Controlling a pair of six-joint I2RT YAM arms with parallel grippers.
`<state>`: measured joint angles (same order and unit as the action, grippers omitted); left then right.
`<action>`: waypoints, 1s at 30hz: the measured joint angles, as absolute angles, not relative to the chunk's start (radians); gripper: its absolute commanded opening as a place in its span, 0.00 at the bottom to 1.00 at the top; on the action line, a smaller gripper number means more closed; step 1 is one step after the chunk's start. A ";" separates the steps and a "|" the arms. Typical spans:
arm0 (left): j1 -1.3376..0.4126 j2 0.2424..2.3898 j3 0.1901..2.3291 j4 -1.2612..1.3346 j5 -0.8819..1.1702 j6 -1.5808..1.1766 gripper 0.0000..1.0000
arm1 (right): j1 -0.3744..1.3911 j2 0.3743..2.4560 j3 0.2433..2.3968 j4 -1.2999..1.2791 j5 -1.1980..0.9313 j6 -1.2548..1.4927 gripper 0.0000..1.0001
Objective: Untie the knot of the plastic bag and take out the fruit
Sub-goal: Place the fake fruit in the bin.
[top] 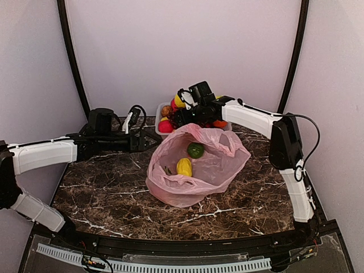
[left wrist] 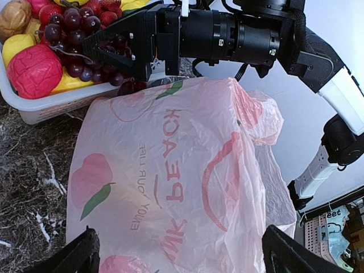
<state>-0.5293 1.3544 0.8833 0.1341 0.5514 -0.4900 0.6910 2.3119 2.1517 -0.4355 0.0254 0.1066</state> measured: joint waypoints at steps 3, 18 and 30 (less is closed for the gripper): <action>-0.538 1.388 0.883 0.150 0.559 -0.508 0.99 | 0.687 2.319 2.152 -0.434 0.022 0.106 0.78; -0.559 1.462 0.863 0.201 0.572 -0.559 0.67 | 0.675 2.364 2.185 -0.368 0.003 0.142 0.25; -0.560 1.275 0.859 0.157 0.512 -0.555 0.94 | 0.669 2.363 2.168 -0.312 -0.029 0.156 0.00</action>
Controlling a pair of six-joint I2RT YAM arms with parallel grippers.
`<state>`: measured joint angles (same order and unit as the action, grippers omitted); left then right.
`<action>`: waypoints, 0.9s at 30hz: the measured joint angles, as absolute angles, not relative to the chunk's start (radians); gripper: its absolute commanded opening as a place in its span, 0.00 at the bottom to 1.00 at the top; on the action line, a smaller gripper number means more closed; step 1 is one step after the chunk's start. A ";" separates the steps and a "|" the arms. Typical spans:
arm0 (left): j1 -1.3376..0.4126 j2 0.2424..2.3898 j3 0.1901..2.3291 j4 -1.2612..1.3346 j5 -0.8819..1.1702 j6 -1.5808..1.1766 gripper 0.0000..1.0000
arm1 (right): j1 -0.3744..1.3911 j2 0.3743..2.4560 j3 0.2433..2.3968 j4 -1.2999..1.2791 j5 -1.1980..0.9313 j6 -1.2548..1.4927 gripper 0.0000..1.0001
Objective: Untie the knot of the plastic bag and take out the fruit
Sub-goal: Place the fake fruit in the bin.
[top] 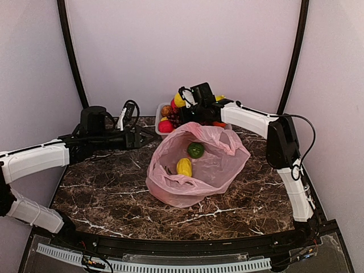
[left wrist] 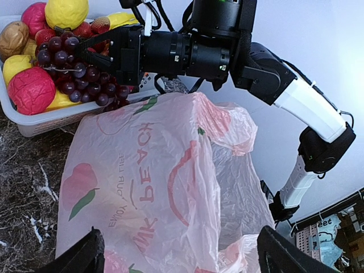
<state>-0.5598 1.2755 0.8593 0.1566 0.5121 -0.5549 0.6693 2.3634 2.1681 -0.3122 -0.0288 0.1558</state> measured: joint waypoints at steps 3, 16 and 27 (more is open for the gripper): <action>-0.561 1.258 0.859 0.157 0.522 -0.554 0.95 | 0.669 2.362 2.166 -0.307 -0.031 0.161 0.00; -0.641 1.374 0.888 0.107 0.587 -0.518 0.39 | 0.670 2.251 2.086 -0.255 -0.032 0.177 0.00; -0.679 1.375 0.883 0.089 0.588 -0.465 0.01 | 0.670 2.226 2.085 -0.200 -0.044 0.170 0.00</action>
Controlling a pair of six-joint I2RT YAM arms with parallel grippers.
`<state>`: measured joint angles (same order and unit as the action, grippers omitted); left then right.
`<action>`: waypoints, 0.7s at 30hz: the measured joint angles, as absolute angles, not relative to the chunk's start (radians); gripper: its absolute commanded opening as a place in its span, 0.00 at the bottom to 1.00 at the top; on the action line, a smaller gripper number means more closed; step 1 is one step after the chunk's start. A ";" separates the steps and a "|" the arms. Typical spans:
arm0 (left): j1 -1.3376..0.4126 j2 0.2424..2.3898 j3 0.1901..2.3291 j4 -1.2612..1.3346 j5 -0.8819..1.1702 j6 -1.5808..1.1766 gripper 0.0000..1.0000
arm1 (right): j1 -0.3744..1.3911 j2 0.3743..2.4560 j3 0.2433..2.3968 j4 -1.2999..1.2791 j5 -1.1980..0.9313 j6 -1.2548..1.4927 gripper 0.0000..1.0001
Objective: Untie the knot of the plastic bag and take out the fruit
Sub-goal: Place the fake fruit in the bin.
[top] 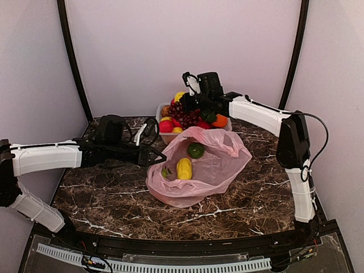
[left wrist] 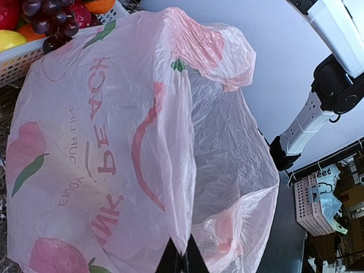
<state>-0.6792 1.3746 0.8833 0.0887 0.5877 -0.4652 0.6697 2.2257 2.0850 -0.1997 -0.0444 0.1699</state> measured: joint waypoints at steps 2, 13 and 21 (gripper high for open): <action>-0.688 1.376 0.869 0.088 0.593 -0.457 0.01 | 0.670 2.226 2.084 -0.185 -0.044 0.168 0.00; -0.699 1.377 0.811 0.088 0.613 -0.432 0.01 | 0.670 2.236 2.106 -0.088 -0.026 0.097 0.00; -0.699 1.377 0.811 0.087 0.609 -0.430 0.01 | 0.669 2.318 2.189 -0.027 -0.053 0.054 0.00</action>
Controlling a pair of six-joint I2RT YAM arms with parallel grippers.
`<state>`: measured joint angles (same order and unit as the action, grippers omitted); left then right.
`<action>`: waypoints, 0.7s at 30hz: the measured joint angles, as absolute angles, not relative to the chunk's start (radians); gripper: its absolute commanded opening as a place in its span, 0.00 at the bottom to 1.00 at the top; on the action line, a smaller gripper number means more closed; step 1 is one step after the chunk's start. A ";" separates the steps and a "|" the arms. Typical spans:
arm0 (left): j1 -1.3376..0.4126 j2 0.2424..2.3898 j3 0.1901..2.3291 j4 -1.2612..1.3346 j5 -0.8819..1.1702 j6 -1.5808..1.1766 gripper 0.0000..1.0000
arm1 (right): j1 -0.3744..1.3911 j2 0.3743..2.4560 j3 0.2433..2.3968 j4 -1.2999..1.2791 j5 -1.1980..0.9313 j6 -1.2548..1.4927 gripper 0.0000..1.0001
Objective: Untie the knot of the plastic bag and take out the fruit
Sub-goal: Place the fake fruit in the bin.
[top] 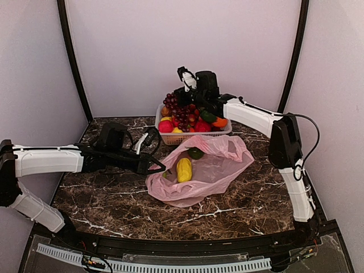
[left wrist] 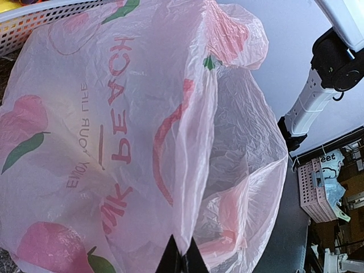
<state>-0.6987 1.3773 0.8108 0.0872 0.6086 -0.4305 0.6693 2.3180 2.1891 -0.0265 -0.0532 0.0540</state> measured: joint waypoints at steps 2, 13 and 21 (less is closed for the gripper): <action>-0.699 1.378 0.811 0.087 0.606 -0.430 0.01 | 0.669 2.344 2.204 -0.020 -0.064 0.049 0.00; -0.699 1.382 0.811 0.069 0.582 -0.429 0.01 | 0.669 2.428 2.219 0.000 -0.094 0.038 0.00; -0.699 1.382 0.811 0.055 0.575 -0.425 0.01 | 0.669 2.429 2.220 0.010 -0.089 0.043 0.34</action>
